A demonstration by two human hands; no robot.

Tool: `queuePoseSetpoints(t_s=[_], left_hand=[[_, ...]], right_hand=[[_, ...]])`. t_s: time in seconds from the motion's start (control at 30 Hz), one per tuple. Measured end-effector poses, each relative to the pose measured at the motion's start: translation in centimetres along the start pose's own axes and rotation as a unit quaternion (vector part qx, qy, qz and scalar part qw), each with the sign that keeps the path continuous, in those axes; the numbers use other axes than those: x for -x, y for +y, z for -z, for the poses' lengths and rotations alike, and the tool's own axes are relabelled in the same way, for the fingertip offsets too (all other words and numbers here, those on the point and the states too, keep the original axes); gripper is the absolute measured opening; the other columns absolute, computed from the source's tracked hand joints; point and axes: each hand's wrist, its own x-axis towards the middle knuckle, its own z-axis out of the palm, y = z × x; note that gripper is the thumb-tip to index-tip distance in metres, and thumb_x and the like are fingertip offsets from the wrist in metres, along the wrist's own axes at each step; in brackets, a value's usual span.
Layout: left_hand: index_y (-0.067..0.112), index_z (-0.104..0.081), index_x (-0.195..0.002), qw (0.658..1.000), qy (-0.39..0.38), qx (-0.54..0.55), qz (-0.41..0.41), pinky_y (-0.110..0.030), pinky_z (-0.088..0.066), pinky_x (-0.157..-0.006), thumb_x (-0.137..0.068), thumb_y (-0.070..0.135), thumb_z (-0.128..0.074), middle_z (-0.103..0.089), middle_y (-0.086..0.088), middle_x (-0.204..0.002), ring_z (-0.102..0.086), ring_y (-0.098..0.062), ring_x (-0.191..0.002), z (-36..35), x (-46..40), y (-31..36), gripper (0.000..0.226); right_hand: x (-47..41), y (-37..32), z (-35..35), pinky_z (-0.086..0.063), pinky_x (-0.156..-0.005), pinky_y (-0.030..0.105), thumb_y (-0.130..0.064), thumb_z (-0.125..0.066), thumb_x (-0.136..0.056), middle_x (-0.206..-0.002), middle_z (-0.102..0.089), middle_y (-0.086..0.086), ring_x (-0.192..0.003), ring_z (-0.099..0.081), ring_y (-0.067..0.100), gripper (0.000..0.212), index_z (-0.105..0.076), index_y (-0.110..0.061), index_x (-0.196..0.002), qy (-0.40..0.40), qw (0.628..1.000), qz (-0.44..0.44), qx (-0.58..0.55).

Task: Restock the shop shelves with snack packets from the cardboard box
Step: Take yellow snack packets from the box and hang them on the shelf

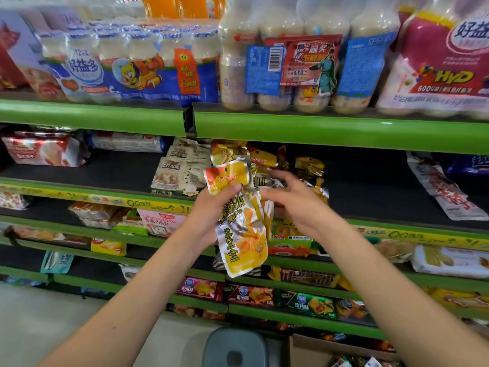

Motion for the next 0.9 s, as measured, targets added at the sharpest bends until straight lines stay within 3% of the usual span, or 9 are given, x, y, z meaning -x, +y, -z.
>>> queuePoseSetpoints(t_s=[0.13, 0.2, 0.27, 0.37, 0.57, 0.73, 0.9], left_hand=[[0.007, -0.068, -0.117, 1.000, 0.001, -0.002, 0.000, -0.058, -0.052, -0.094, -0.090, 0.020, -0.069, -0.071, -0.020, -0.115, -0.070, -0.038, -0.103, 1.8, -0.2, 0.4, 0.030], [0.008, -0.071, -0.114, 1.000, -0.001, -0.016, -0.008, -0.059, -0.051, -0.095, -0.087, 0.021, -0.073, -0.072, -0.019, -0.114, -0.070, -0.039, -0.103, 2.8, -0.3, 0.8, 0.030], [0.012, -0.074, -0.108, 1.000, 0.013, -0.024, -0.015, -0.060, -0.052, -0.093, -0.081, 0.024, -0.077, -0.073, -0.018, -0.111, -0.071, -0.038, -0.101, 4.0, -0.4, 1.6, 0.030], [0.020, -0.078, -0.099, 0.997, 0.052, -0.035, -0.037, -0.056, -0.054, -0.092, -0.082, 0.026, -0.077, -0.076, -0.012, -0.106, -0.073, -0.032, -0.097, 6.3, -0.7, 3.2, 0.018], [0.010, -0.066, -0.122, 0.994, 0.081, -0.025, -0.074, -0.059, -0.048, -0.099, -0.085, 0.023, -0.074, -0.072, -0.014, -0.115, -0.069, -0.035, -0.108, 10.0, -1.3, 5.2, 0.040], [0.012, -0.065, -0.122, 0.994, 0.081, -0.024, -0.069, -0.055, -0.053, -0.092, -0.087, 0.021, -0.073, -0.073, -0.014, -0.113, -0.070, -0.035, -0.104, 11.6, -1.2, 5.1, 0.038], [0.015, -0.065, -0.121, 0.996, 0.058, -0.032, -0.055, -0.055, -0.054, -0.092, -0.086, 0.025, -0.074, -0.074, -0.012, -0.112, -0.072, -0.033, -0.102, 11.9, -1.0, 4.9, 0.037]], right_hand=[[-0.2, 1.1, -1.6, -0.052, -0.082, 0.030, 0.008, -0.071, -0.081, -0.095, -0.072, 0.010, -0.088, -0.070, 0.020, 0.058, -0.050, -0.021, -0.126, 0.037, 0.998, -0.002, -0.044], [-0.5, 1.1, -1.8, -0.052, -0.071, 0.024, 0.013, -0.068, -0.081, -0.091, -0.070, 0.007, -0.079, -0.071, 0.013, 0.056, -0.053, -0.018, -0.125, 0.060, 0.998, 0.008, -0.034], [-0.8, 0.6, -1.5, -0.053, -0.069, 0.024, 0.014, -0.067, -0.081, -0.089, -0.069, 0.005, -0.076, -0.070, 0.010, 0.054, -0.054, -0.017, -0.123, 0.093, 0.995, 0.016, -0.018], [-1.6, -0.3, -0.1, -0.056, -0.080, 0.039, 0.014, -0.065, -0.081, -0.104, -0.069, 0.013, -0.091, -0.068, 0.026, 0.054, -0.053, -0.015, -0.125, 0.148, 0.989, 0.024, 0.006], [-3.6, -2.0, 1.6, -0.052, -0.060, 0.023, 0.015, -0.062, -0.084, -0.093, -0.067, 0.007, -0.072, -0.062, 0.013, 0.053, -0.051, -0.009, -0.131, 0.215, 0.976, 0.031, 0.019], [-5.9, -2.4, 0.5, -0.048, -0.061, 0.031, 0.014, -0.065, -0.083, -0.099, -0.065, 0.016, -0.066, -0.058, 0.019, 0.054, -0.053, -0.010, -0.130, 0.232, 0.972, 0.013, 0.036], [-8.2, -2.6, -2.0, -0.044, -0.044, 0.019, 0.015, -0.063, -0.083, -0.076, -0.062, 0.005, -0.053, -0.053, 0.014, 0.045, -0.059, -0.011, -0.119, 0.215, 0.976, 0.006, 0.028]])
